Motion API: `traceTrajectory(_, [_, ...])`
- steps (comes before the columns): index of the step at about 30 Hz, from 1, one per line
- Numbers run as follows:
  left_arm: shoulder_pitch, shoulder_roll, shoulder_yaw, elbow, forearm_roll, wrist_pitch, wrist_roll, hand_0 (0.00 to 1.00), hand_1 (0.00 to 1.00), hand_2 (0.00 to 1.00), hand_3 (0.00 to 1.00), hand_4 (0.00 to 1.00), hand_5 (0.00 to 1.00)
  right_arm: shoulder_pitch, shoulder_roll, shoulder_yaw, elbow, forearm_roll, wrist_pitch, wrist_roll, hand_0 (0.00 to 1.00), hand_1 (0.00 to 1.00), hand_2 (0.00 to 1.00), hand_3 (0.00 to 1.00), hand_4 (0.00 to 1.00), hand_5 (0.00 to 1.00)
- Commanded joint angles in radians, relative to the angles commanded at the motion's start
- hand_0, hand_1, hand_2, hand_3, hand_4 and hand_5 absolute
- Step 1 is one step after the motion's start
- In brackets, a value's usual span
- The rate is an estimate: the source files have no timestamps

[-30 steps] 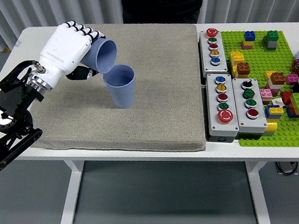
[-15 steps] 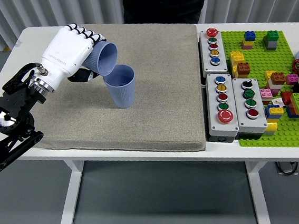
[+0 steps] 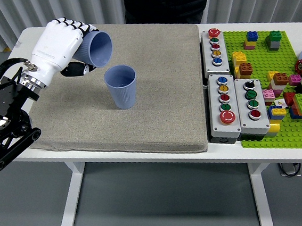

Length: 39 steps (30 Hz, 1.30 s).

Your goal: Pick cup pour cup place

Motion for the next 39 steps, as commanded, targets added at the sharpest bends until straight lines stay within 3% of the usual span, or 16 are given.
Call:
traceTrajectory(5, [0.057, -0.022, -0.073, -0.001, -0.221, -0.011, -0.084, 0.565, 0.540, 0.553, 0.578, 0.816, 0.144, 0.002, 0.000, 0.002, 0.000, -0.001, 0.000, 0.000, 0.722, 0.688, 0.737, 0.698, 0.322, 0.288])
traceTrajectory(8, [0.097, -0.051, -0.122, -0.002, -0.345, -0.030, -0.129, 0.565, 0.540, 0.553, 0.578, 0.816, 0.144, 0.002, 0.000, 0.005, 0.000, -0.004, 0.000, 0.000, 0.722, 0.688, 0.737, 0.698, 0.322, 0.288])
traceTrajectory(14, [0.149, -0.095, -0.202, 0.013, -0.591, -0.046, -0.146, 0.567, 0.540, 0.553, 0.575, 0.817, 0.146, 0.000, 0.001, 0.009, 0.000, -0.009, 0.000, -0.001, 0.722, 0.688, 0.737, 0.698, 0.322, 0.290])
traceTrajectory(19, [0.209, -0.139, -0.264, 0.047, -0.800, -0.037, -0.178, 0.567, 0.541, 0.554, 0.574, 0.818, 0.151, -0.002, 0.002, 0.012, 0.000, -0.015, 0.000, -0.002, 0.722, 0.688, 0.736, 0.698, 0.321, 0.291])
traceTrajectory(23, [0.246, -0.159, -0.284, 0.071, -0.956, -0.027, -0.185, 0.570, 0.545, 0.557, 0.574, 0.818, 0.152, -0.006, 0.004, 0.015, 0.000, -0.023, 0.001, -0.005, 0.722, 0.689, 0.735, 0.700, 0.321, 0.296])
traceTrajectory(29, [0.295, -0.203, -0.315, 0.113, -0.991, -0.024, -0.224, 0.574, 0.559, 0.566, 0.575, 0.819, 0.156, -0.010, 0.008, 0.017, 0.000, -0.026, 0.000, -0.006, 0.722, 0.689, 0.735, 0.700, 0.320, 0.299])
traceTrajectory(31, [0.300, -0.210, -0.291, 0.146, -1.038, -0.049, -0.285, 0.574, 0.559, 0.566, 0.575, 0.819, 0.156, -0.009, 0.008, 0.018, 0.000, -0.033, 0.001, -0.009, 0.722, 0.689, 0.735, 0.700, 0.320, 0.299])
traceTrajectory(35, [0.313, -0.218, -0.272, 0.188, -1.096, -0.053, -0.374, 0.596, 0.588, 0.581, 0.584, 0.817, 0.151, -0.010, 0.009, 0.017, 0.000, -0.033, 0.001, -0.010, 0.721, 0.689, 0.735, 0.700, 0.320, 0.304])
traceTrajectory(39, [0.326, -0.227, -0.272, 0.200, -1.124, -0.068, -0.409, 0.612, 0.606, 0.616, 0.595, 0.837, 0.189, -0.012, 0.011, 0.018, 0.000, -0.036, 0.001, -0.010, 0.721, 0.689, 0.736, 0.700, 0.317, 0.303])
